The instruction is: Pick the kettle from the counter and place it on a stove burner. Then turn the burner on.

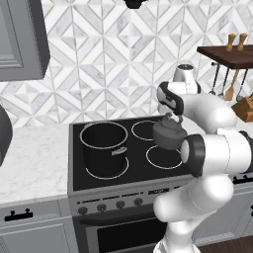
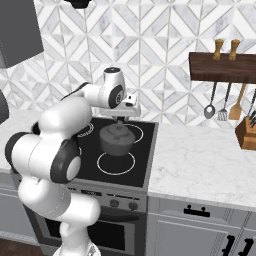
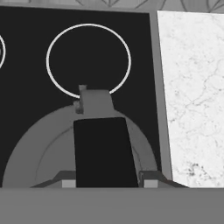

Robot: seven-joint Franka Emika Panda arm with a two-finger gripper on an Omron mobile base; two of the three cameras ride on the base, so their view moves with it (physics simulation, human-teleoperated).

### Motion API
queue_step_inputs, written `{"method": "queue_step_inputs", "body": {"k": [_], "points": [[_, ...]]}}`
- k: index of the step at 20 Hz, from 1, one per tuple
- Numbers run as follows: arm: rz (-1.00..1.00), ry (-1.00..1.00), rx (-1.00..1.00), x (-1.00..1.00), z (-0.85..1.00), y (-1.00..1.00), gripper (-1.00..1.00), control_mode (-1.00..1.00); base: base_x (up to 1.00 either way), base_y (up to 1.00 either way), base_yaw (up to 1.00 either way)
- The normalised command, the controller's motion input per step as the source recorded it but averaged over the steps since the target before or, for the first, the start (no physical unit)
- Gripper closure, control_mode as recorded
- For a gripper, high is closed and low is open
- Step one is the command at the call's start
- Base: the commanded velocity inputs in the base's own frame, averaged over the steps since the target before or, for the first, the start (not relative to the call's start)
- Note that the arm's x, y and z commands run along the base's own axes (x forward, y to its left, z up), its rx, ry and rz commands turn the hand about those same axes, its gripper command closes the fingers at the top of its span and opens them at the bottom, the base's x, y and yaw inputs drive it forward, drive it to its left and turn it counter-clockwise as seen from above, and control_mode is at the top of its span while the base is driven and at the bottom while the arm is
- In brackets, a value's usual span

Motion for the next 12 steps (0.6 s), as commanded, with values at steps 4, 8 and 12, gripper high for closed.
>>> {"method": "queue_step_inputs", "body": {"k": [4, 8, 12], "points": [[0.00, -0.03, 0.00, 0.05, 0.02, 0.00, 1.00, -1.00, 0.00, 0.00, 0.00], [0.00, -0.10, 0.00, 0.00, 0.07, 0.00, 1.00, -1.00, 0.00, 0.00, 0.00], [0.00, -0.16, 0.00, 0.13, 0.00, 0.00, 1.00, -1.00, 0.00, 0.00, 0.00]]}}
